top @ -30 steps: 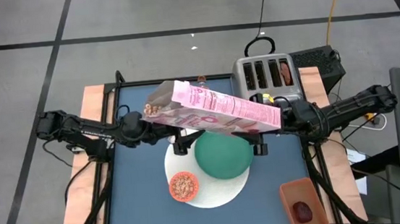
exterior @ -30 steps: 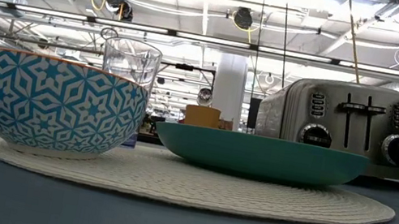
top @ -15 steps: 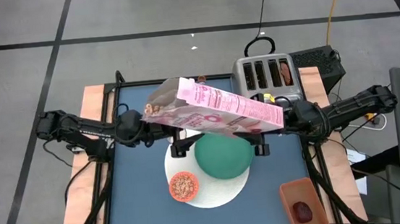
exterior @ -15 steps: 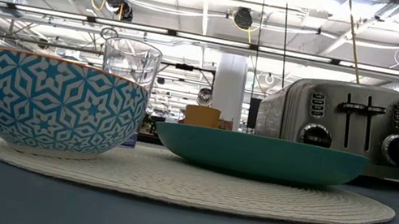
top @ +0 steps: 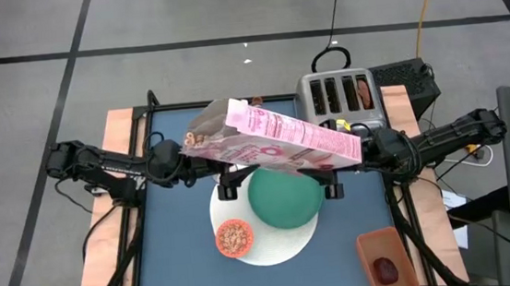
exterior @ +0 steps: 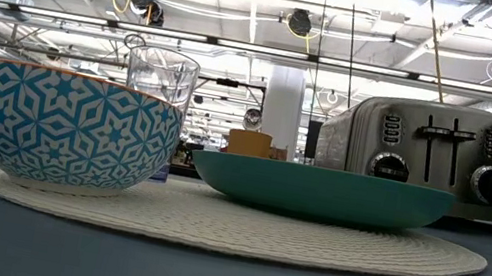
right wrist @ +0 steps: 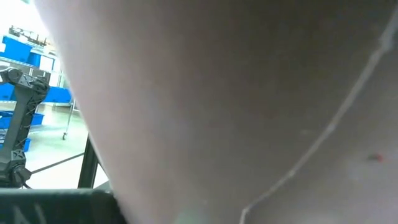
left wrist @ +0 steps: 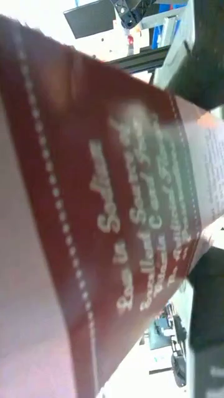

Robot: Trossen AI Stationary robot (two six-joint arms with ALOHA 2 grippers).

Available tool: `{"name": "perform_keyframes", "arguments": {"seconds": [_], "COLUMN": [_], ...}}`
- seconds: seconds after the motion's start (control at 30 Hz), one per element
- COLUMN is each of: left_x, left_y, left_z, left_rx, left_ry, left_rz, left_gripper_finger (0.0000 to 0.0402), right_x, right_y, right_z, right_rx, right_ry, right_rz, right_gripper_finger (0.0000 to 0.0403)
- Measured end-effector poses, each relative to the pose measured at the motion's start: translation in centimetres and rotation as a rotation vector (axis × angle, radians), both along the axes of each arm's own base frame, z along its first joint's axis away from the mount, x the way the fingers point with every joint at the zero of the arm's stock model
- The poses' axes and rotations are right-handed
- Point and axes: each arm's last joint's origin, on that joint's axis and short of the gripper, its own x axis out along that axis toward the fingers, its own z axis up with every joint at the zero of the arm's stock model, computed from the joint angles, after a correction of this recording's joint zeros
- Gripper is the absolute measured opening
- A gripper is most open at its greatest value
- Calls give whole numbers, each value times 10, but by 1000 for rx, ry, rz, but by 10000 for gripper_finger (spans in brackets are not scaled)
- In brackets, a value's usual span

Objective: Arrange a breakfast setting
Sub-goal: Pour the cereal into the orange patterned bowl

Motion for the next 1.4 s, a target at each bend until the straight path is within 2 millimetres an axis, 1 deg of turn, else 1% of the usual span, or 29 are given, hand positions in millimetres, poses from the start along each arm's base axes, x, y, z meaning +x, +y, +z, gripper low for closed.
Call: {"name": "perform_keyframes", "arguments": {"seconds": [0.17, 0.3, 0.57, 1.07, 1.17, 1.4], "left_x": [0, 0, 0, 0, 0, 0], "left_y": [0, 0, 0, 0, 0, 0], "left_z": [0, 0, 0, 0, 1, 1], "left_rx": [0, -2, 1, 0, -3, -3], "left_ry": [0, 1, 1, 1, -1, -3], "left_rz": [-1, -3, 0, 0, 0, 0], "left_gripper_finger": [221, 201, 197, 196, 196, 195], "right_x": [0, 0, 0, 0, 0, 1], "right_y": [0, 0, 0, 0, 0, 0], "right_z": [0, -1, -1, -1, -1, -3], "right_rx": [3, 2, 1, 0, 2, 1], "right_ry": [2, 2, 3, 3, 9, 16], "right_rz": [1, 1, -2, -5, -4, -3], "right_gripper_finger": [217, 217, 229, 235, 248, 297]}}
